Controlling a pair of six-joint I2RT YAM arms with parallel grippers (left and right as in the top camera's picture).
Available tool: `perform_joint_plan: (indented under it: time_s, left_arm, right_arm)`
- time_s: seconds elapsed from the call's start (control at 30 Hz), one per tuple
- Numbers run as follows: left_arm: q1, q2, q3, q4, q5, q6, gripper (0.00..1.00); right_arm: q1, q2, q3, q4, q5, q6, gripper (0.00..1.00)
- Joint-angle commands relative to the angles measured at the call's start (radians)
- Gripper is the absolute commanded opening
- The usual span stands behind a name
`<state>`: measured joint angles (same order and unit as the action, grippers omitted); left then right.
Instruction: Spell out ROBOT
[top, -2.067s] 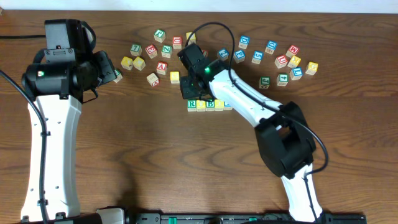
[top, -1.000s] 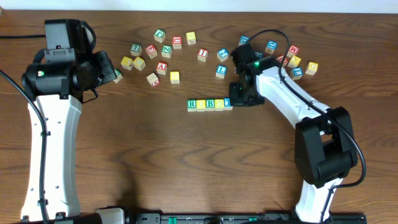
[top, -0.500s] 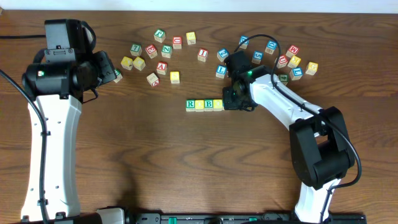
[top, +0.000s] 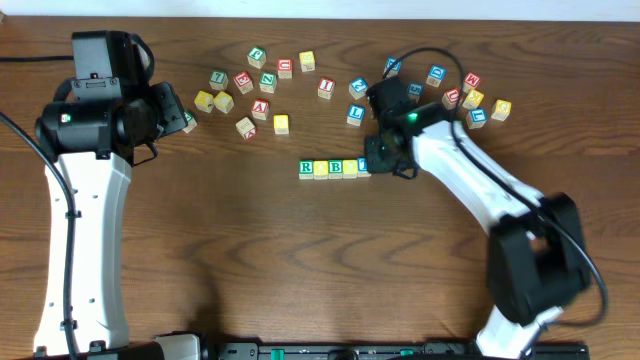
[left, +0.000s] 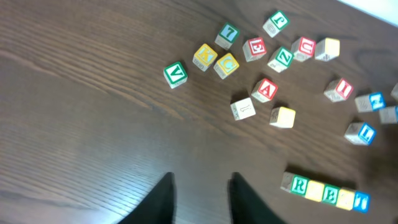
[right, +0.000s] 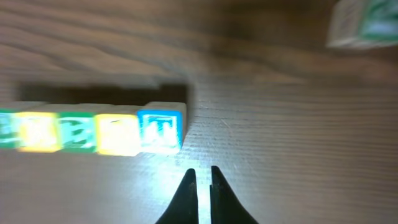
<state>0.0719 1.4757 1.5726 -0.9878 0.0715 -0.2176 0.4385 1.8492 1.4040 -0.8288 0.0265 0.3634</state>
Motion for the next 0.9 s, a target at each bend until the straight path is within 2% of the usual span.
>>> perform_joint_plan:
  time_s: [0.0,0.03,0.13,0.17,0.47,0.6,0.67,0.73,0.77,0.87]
  left_arm:
    - [0.003,0.008,-0.004,-0.003,-0.013,0.007,0.36]
    - [0.003,0.008,-0.004,-0.003,-0.013,0.007,0.44]
    - [0.003,0.008,-0.004,-0.003,-0.013,0.007,0.89]
    - [0.003,0.008,-0.004,-0.003,-0.013,0.007,1.00]
    - [0.003,0.008,-0.004,-0.003,-0.013,0.007,1.00]
    - [0.003,0.008,-0.004,-0.003,-0.013,0.007,1.00]
    - [0.003,0.008,-0.004,-0.003,-0.013,0.007,1.00]
    - [0.003,0.008,-0.004,-0.003,-0.013,0.007,1.00]
    - [0.003,0.008,-0.004,-0.003,-0.013,0.007,1.00]
    - [0.003,0.008,-0.004,-0.003,-0.013,0.007,1.00]
  right_arm:
    - [0.021,-0.094,0.002,-0.006,0.043,-0.010,0.06]
    - [0.025,-0.111,0.002,-0.008,0.048,-0.010,0.08]
    - [0.034,-0.159,0.002,-0.023,0.082,-0.010,0.13]
    - [0.037,-0.174,0.002,-0.031,0.101,-0.010,0.15]
    - [0.079,-0.232,0.002,-0.074,0.185,-0.010,0.52]
    - [0.080,-0.284,0.002,-0.087,0.185,-0.015,0.64]
    - [0.079,-0.330,0.002,-0.092,0.185,-0.032,0.77]
    - [0.079,-0.377,0.002,-0.104,0.185,-0.051,0.95]
    - [0.079,-0.407,0.002,-0.114,0.185,-0.055,0.99]
    - [0.079,-0.490,0.002,-0.152,0.187,-0.055,0.99]
